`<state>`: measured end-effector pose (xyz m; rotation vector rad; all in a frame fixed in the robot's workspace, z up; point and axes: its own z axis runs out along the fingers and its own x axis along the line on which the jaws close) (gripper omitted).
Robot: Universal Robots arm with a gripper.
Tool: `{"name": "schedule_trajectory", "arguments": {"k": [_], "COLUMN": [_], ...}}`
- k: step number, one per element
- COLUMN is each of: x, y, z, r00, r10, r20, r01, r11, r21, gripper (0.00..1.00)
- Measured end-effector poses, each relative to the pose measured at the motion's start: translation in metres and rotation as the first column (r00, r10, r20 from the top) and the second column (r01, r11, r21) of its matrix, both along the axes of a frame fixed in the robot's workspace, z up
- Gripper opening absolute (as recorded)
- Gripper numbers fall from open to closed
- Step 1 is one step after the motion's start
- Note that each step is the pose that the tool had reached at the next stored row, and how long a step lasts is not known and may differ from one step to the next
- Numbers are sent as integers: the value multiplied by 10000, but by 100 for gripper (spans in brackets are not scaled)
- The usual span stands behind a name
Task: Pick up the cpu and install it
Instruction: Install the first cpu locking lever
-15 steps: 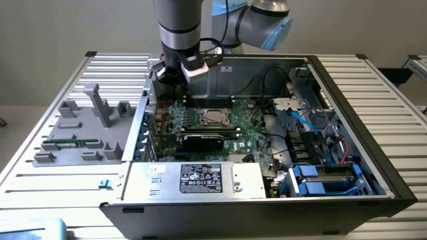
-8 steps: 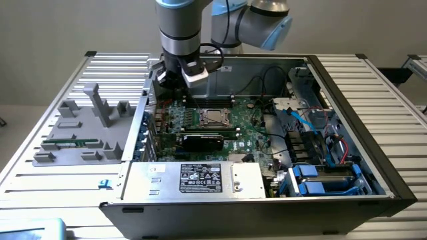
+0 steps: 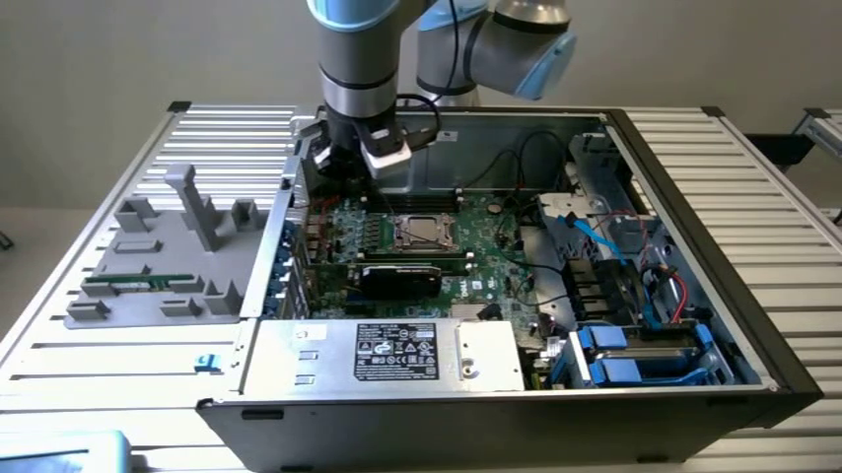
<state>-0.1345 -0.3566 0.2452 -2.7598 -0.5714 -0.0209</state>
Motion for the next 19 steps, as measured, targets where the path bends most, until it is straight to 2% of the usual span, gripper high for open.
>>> {"name": "schedule_trajectory", "arguments": {"k": [5,13,15,19], "x": [13,115,134,164], "y": [64,70,73,84], "z": [-47,-42,-31,0], "r00": [10000,9999,9999,9999], "r10": [-48,-119,-127,-141], "r20": [-24,-17,4,95], "r01": [48,119,127,141], "r11": [10000,9999,9999,9999], "r21": [1,-1,1,2], "gripper": [11,11,11,11]}}
